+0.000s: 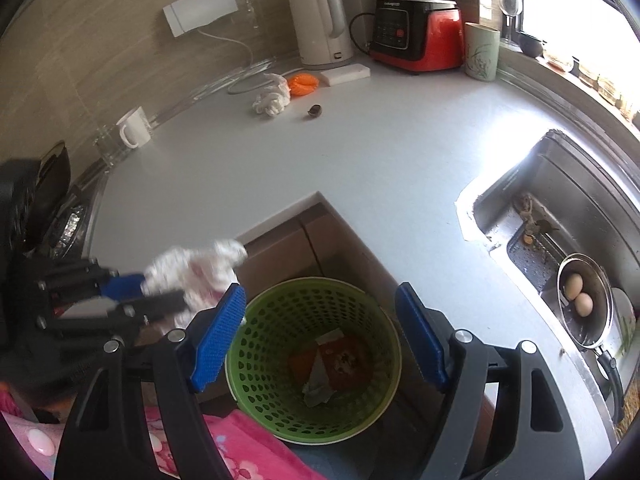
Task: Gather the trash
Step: 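Carry tray and tissue over the green basket and open both tools, then move both tools back to the counter toward the brown nut and tissues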
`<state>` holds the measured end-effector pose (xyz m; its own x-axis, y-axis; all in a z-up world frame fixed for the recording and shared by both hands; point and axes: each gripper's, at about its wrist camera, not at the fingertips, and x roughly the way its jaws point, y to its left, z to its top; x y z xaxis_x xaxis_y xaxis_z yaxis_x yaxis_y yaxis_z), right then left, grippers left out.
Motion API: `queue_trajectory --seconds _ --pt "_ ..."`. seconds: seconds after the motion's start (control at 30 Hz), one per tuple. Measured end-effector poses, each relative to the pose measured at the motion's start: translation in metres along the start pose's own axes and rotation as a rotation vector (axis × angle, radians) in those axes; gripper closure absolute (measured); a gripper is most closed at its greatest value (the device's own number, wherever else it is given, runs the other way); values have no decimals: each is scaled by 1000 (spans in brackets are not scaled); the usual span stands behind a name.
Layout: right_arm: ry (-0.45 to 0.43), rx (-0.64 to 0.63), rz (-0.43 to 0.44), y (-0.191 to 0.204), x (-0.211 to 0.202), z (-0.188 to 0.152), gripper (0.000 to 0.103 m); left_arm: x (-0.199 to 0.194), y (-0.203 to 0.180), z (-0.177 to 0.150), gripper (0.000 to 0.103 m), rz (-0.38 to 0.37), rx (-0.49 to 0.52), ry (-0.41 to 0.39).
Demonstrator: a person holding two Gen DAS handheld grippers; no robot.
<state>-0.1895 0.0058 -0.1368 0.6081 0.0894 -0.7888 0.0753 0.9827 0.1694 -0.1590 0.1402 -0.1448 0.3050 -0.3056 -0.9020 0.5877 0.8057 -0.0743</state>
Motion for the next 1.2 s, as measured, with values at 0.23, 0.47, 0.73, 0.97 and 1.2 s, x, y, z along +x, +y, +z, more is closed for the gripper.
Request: queue_trajectory --seconds 0.23,0.47,0.73,0.97,1.2 --pt "-14 13 -40 -11 -6 -4 22 23 -9 -7 79 -12 9 61" --pt "-22 35 -53 -20 -9 -4 22 36 -11 -6 32 -4 -5 93" --pt "-27 36 -55 -23 -9 -1 22 29 0 7 22 16 -37 57" --pt "-34 31 -52 -27 -7 10 22 20 15 22 16 60 -68 10" --pt "-50 -38 -32 -34 6 49 19 12 47 64 13 141 -137 -68"
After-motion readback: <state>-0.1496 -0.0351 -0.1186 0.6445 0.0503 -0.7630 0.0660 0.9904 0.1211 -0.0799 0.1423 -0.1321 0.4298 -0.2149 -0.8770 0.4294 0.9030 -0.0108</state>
